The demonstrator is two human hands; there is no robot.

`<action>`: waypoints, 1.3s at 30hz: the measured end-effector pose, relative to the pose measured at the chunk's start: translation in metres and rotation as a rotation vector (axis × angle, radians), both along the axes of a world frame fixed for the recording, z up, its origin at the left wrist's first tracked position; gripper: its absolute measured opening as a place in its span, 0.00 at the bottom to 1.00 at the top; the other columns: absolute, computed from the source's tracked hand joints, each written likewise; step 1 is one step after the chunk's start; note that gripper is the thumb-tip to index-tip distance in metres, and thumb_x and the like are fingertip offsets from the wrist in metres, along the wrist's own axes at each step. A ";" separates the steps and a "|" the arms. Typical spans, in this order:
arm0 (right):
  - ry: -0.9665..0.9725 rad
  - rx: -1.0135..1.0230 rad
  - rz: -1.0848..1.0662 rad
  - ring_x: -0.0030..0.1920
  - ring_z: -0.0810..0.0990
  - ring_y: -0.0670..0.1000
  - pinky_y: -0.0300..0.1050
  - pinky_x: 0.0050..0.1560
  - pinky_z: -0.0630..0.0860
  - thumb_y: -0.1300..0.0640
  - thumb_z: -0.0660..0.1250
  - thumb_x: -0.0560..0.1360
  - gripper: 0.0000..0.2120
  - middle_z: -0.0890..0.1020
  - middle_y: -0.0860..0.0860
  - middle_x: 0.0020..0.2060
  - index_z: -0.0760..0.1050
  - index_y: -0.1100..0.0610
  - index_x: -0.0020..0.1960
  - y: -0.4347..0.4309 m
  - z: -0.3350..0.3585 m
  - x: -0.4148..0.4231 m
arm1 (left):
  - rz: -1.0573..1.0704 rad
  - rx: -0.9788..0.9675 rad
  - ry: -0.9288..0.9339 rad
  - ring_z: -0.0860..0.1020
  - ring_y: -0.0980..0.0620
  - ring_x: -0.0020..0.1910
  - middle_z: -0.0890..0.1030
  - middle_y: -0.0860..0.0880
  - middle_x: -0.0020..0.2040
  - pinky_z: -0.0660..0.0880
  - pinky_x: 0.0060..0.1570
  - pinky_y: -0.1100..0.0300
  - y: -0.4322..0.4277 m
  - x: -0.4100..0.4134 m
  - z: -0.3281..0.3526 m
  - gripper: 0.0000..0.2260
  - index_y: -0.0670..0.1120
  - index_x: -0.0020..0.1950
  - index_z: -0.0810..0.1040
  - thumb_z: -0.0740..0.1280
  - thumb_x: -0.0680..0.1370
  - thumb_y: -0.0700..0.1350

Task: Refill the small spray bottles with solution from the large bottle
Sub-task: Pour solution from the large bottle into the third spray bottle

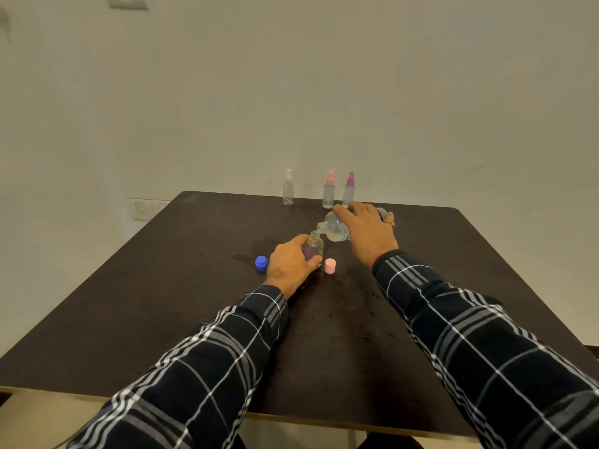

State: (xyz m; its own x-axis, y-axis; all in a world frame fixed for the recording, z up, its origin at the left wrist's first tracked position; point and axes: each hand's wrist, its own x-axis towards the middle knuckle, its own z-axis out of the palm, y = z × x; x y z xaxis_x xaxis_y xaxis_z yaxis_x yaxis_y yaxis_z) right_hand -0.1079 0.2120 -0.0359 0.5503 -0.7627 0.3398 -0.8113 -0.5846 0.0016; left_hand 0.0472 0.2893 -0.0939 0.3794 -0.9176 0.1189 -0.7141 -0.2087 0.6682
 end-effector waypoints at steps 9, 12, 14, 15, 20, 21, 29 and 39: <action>0.003 -0.004 0.000 0.74 0.62 0.58 0.78 0.69 0.54 0.63 0.69 0.76 0.34 0.68 0.54 0.70 0.61 0.44 0.75 0.000 0.001 0.000 | 0.003 -0.003 -0.019 0.80 0.50 0.57 0.82 0.50 0.59 0.77 0.62 0.50 0.000 -0.001 0.000 0.24 0.52 0.70 0.72 0.72 0.76 0.53; 0.002 -0.005 -0.001 0.73 0.63 0.58 0.78 0.69 0.55 0.63 0.69 0.76 0.34 0.68 0.53 0.69 0.60 0.44 0.75 0.000 0.000 0.001 | 0.003 -0.002 -0.022 0.80 0.50 0.58 0.82 0.49 0.60 0.77 0.62 0.49 0.000 -0.001 0.001 0.25 0.52 0.71 0.71 0.72 0.77 0.53; 0.005 -0.003 -0.002 0.74 0.62 0.58 0.78 0.69 0.55 0.63 0.69 0.76 0.34 0.68 0.54 0.70 0.60 0.44 0.76 0.001 0.001 0.001 | 0.007 -0.002 -0.020 0.80 0.50 0.58 0.82 0.49 0.60 0.77 0.62 0.49 0.000 -0.001 0.000 0.24 0.52 0.71 0.71 0.72 0.76 0.53; 0.007 -0.002 -0.003 0.74 0.62 0.58 0.78 0.69 0.54 0.63 0.69 0.76 0.34 0.68 0.54 0.70 0.60 0.44 0.76 0.001 0.001 0.000 | 0.007 -0.004 -0.017 0.80 0.50 0.58 0.82 0.50 0.59 0.77 0.62 0.49 0.000 -0.001 0.000 0.24 0.52 0.70 0.71 0.72 0.76 0.53; 0.009 -0.008 -0.002 0.73 0.62 0.58 0.78 0.70 0.54 0.62 0.69 0.76 0.33 0.68 0.54 0.70 0.60 0.44 0.75 0.001 0.002 0.000 | 0.008 0.004 -0.006 0.80 0.50 0.59 0.82 0.50 0.60 0.76 0.63 0.50 0.000 -0.001 0.000 0.23 0.53 0.70 0.72 0.72 0.77 0.53; 0.010 -0.009 -0.002 0.73 0.63 0.58 0.78 0.70 0.54 0.62 0.69 0.76 0.33 0.68 0.54 0.70 0.60 0.44 0.75 0.001 0.002 0.000 | 0.007 0.005 -0.004 0.80 0.50 0.59 0.82 0.50 0.61 0.76 0.63 0.50 0.000 -0.001 0.000 0.24 0.53 0.70 0.71 0.72 0.77 0.53; 0.021 -0.007 -0.005 0.74 0.62 0.59 0.77 0.70 0.54 0.62 0.70 0.76 0.34 0.67 0.54 0.71 0.60 0.44 0.76 0.002 0.003 0.001 | 0.003 -0.007 0.004 0.80 0.50 0.58 0.82 0.49 0.60 0.76 0.63 0.51 0.002 -0.001 0.000 0.23 0.52 0.70 0.72 0.72 0.77 0.52; 0.041 -0.026 0.001 0.73 0.63 0.58 0.77 0.70 0.54 0.62 0.70 0.76 0.34 0.68 0.54 0.70 0.60 0.44 0.76 0.002 0.005 0.001 | -0.004 0.004 0.007 0.79 0.49 0.60 0.81 0.49 0.62 0.76 0.63 0.52 0.002 -0.001 0.001 0.24 0.52 0.71 0.71 0.72 0.77 0.52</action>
